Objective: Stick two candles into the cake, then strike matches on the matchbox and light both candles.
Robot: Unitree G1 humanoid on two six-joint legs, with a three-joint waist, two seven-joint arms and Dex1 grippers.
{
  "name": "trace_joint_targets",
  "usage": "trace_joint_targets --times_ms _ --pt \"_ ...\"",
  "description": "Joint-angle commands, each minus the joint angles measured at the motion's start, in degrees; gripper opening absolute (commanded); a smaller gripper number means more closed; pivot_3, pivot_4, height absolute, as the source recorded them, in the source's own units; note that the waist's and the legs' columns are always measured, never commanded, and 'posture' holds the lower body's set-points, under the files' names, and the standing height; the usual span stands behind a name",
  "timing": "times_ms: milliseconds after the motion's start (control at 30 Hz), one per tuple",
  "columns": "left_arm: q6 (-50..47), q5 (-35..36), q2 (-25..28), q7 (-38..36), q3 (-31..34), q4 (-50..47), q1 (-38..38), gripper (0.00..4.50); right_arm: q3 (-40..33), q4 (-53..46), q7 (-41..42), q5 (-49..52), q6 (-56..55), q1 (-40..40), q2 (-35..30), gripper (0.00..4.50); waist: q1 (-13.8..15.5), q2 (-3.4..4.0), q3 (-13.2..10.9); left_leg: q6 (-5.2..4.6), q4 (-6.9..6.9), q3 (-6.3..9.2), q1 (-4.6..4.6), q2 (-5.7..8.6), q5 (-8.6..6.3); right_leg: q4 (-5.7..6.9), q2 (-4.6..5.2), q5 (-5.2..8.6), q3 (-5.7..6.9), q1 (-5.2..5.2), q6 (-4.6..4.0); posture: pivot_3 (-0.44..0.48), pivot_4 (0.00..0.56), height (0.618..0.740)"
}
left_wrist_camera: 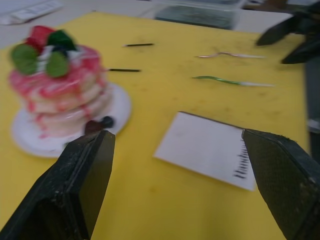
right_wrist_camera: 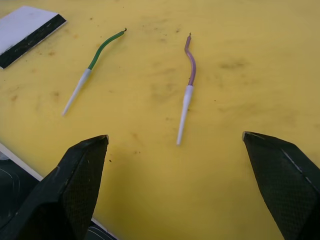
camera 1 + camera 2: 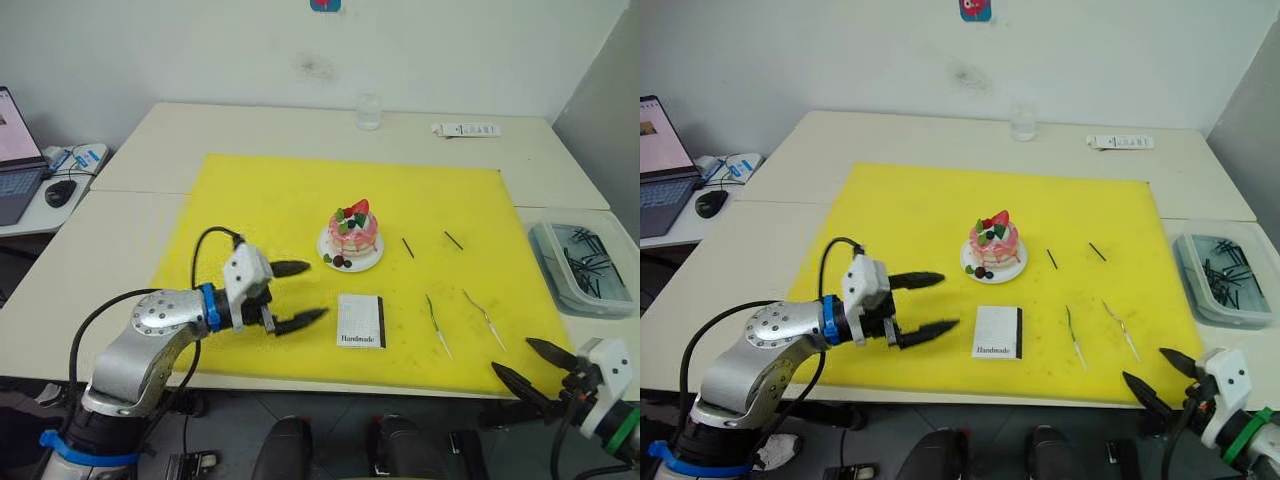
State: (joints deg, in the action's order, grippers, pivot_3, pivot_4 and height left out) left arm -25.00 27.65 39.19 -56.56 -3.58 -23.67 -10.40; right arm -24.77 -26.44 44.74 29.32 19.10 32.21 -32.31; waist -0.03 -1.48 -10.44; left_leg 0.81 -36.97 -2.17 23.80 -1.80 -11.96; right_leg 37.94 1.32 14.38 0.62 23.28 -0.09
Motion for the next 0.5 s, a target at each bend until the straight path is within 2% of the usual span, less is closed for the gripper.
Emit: trace_joint_targets --times_ms 33,200,333,433,500 --pt "0.83 -0.95 2.39 -4.74 -4.51 -3.68 -1.21 4.5 1.05 -0.76 -0.84 -0.89 -1.02 -0.93 0.35 4.48 0.0 0.03 0.02 0.0 0.0 0.01 -0.01 0.0 0.0 0.0 0.0 0.0 0.0 0.0 0.0 0.0 0.15 0.74" --pt "2.51 -2.35 0.64 -4.7 -6.62 -2.37 -3.04 4.5 2.95 -0.59 -2.94 -2.28 -0.57 -3.31 0.71 4.48 0.05 0.03 0.03 0.0 0.01 0.05 0.0 0.01 0.0 -0.01 -0.03 0.0 0.03 0.0 0.0 0.0 0.15 0.74" --pt "3.87 -4.01 -0.09 -3.87 -6.77 -1.29 -2.85 4.5 4.08 -1.14 -4.63 -3.11 -0.37 -3.62 1.18 3.62 0.05 0.05 0.04 0.0 0.02 0.05 0.01 0.03 0.0 -0.02 -0.05 0.01 0.02 0.0 0.0 0.0 0.15 0.74" --pt "4.36 -4.19 0.04 -4.08 -6.65 -1.66 -1.82 4.5 4.58 -1.77 -5.12 -3.73 -0.41 -3.03 1.26 2.46 0.05 0.05 0.04 0.0 0.03 0.05 0.03 0.02 0.0 -0.04 -0.07 0.03 0.03 0.0 0.0 0.0 0.15 0.74" --pt "4.26 -4.06 0.07 -3.97 -6.43 -2.05 -1.47 4.5 4.59 -2.0 -5.35 -3.88 -0.5 -2.68 1.35 2.46 0.05 0.05 0.04 0.0 0.04 0.06 0.03 0.01 0.0 -0.04 -0.07 0.04 0.04 0.01 -0.01 0.0 0.15 0.74"
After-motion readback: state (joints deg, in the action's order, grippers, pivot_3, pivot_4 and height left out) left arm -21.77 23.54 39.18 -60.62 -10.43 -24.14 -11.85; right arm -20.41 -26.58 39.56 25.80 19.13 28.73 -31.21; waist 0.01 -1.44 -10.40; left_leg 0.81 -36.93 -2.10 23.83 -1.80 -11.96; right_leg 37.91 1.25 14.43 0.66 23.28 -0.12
